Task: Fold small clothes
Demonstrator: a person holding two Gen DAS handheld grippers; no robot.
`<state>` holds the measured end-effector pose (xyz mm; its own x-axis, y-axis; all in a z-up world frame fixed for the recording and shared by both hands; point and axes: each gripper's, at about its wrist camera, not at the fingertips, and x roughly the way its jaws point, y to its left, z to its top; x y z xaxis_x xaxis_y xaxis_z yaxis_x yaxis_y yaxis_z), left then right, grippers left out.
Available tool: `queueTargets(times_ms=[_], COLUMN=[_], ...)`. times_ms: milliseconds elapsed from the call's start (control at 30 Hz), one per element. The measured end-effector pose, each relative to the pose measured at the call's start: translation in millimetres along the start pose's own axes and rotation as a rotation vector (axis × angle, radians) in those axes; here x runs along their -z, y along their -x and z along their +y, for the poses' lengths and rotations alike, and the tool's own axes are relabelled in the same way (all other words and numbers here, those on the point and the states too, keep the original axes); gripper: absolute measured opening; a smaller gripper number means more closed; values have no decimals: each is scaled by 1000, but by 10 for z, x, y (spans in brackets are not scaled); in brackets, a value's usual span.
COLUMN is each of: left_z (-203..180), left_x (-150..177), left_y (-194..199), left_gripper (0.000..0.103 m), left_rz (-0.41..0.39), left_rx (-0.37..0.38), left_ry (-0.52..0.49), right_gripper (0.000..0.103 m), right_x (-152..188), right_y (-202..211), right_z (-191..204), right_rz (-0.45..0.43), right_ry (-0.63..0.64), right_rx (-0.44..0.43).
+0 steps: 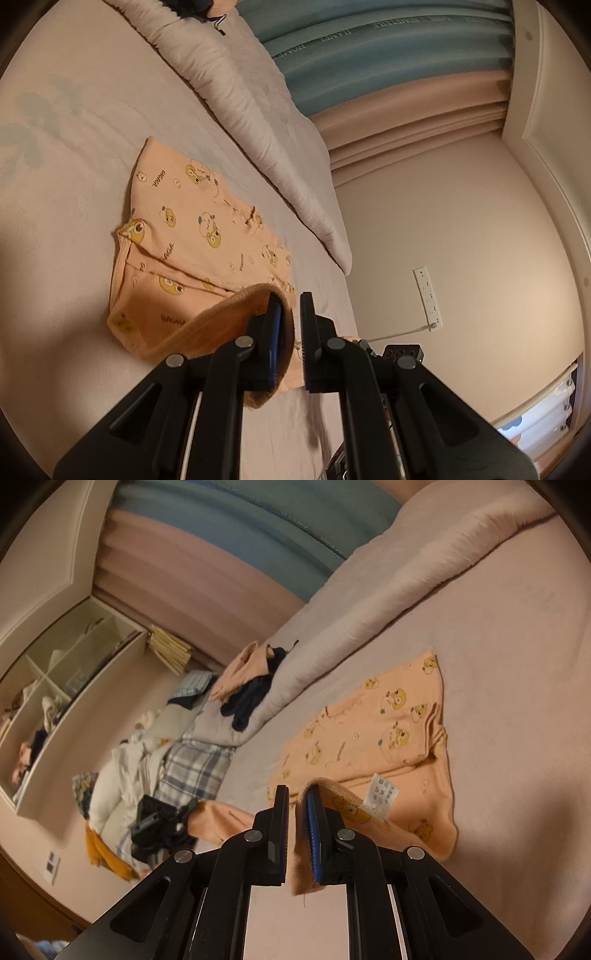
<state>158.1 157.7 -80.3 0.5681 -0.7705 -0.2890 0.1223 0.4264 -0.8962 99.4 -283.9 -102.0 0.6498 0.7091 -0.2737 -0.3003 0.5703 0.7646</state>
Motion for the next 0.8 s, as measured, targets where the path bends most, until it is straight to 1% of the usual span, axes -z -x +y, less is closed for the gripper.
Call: queueTargets(times_ms=[133,267,333,367,400,433,467,533,567,600,633,667,700,767,800], left_z=[111,265,376,437,482,552,618,746,774,781,782,784,780,739,721], left_x=[-175,-422,-566,-643,-705,-792,-850,-924,-949,-965,-977,-984,-972,-923,-876], left_y=[-139,-313,-408,-461,-497,-549,-589,-666,-676,-673,-661,-625,-587,-492,-465], left_gripper=[6,6,6,6,6,6,6,6,7,7,8,13,16,25,26], left_rz=[-15,-36,-55,-67,-79,-98,-103,-77,-70,-63,-57,-53,-48,-25,-13], left_rx=[-3,-25,-23,-25,-32,-58,-90,-112,-142,-168,-179,-185,-185,-183,-184], left_ry=[50,119,174,205,224,245,272,313,310,297,286,276,265,227,215], right_gripper=[13,13,13,10,8,8,8,8,14,21,24,29,33,35,35], right_x=[-137,-375,-518,-589,-650,-693,-734,-727,-684,-648,-598,-541,-505,-419,-371], right_y=[-130,-235,-292,-327,-377,-434,-525,-637,-667,-660,-632,-586,-543,-447,-389], right_z=[-118,-253,-345,-401,-459,-505,-550,-606,-611,-600,-572,-555,-565,-601,-608], right_rz=[-11,-58,-88,-102,-107,-99,-70,-6,28,40,51,62,66,81,85], right_ry=[-41,-103,-150,-175,-199,-218,-238,-271,-275,-259,-230,-209,-205,-219,-219], right_rx=[12,-5,-3,3,14,34,65,81,93,108,137,160,164,162,158])
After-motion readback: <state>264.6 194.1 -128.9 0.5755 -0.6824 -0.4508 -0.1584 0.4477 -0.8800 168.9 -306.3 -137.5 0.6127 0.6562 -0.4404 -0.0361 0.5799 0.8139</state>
